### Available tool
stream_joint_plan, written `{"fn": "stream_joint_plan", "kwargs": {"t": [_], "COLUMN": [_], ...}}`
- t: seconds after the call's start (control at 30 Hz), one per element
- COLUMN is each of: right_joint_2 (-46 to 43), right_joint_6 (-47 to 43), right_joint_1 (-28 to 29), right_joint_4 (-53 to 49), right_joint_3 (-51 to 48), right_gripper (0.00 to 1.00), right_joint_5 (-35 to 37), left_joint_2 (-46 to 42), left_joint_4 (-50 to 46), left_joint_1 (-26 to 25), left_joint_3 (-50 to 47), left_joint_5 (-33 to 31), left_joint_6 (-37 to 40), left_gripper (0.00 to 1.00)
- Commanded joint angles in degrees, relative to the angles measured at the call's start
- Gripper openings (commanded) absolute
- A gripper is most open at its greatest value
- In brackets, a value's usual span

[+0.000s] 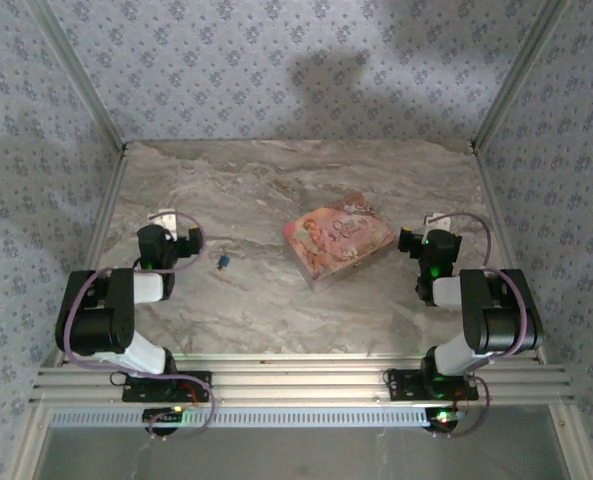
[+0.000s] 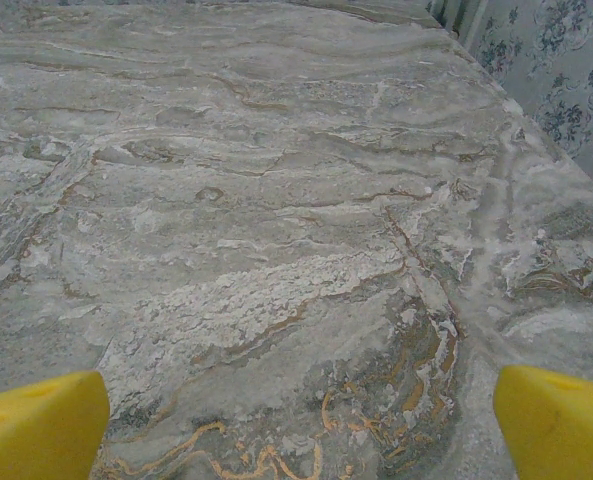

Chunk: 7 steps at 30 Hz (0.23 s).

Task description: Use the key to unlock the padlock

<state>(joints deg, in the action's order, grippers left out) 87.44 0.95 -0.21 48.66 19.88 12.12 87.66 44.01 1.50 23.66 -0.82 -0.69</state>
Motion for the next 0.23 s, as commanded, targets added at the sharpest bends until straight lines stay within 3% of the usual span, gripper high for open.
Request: {"fn": "stream_joint_plan", "kwargs": {"t": [0.0,0.2], "right_joint_2": [0.1,-0.05], "right_joint_6": [-0.95,-0.77], "right_joint_1": [0.38,0.19], "right_joint_4": [0.82,0.6], "right_joint_3": [1.21,1.2], "right_gripper": [1.0,1.0], "right_joint_5": [0.19,-0.42], "left_joint_2": [0.23,0.24], "left_joint_4": [2.57,2.57], "left_joint_1": [-0.14,-0.12], "left_joint_3": [0.03,0.03], "left_joint_5": [0.78,0.77], "left_joint_6": [-0.22,-0.28], "left_gripper": [0.98,0.98]}}
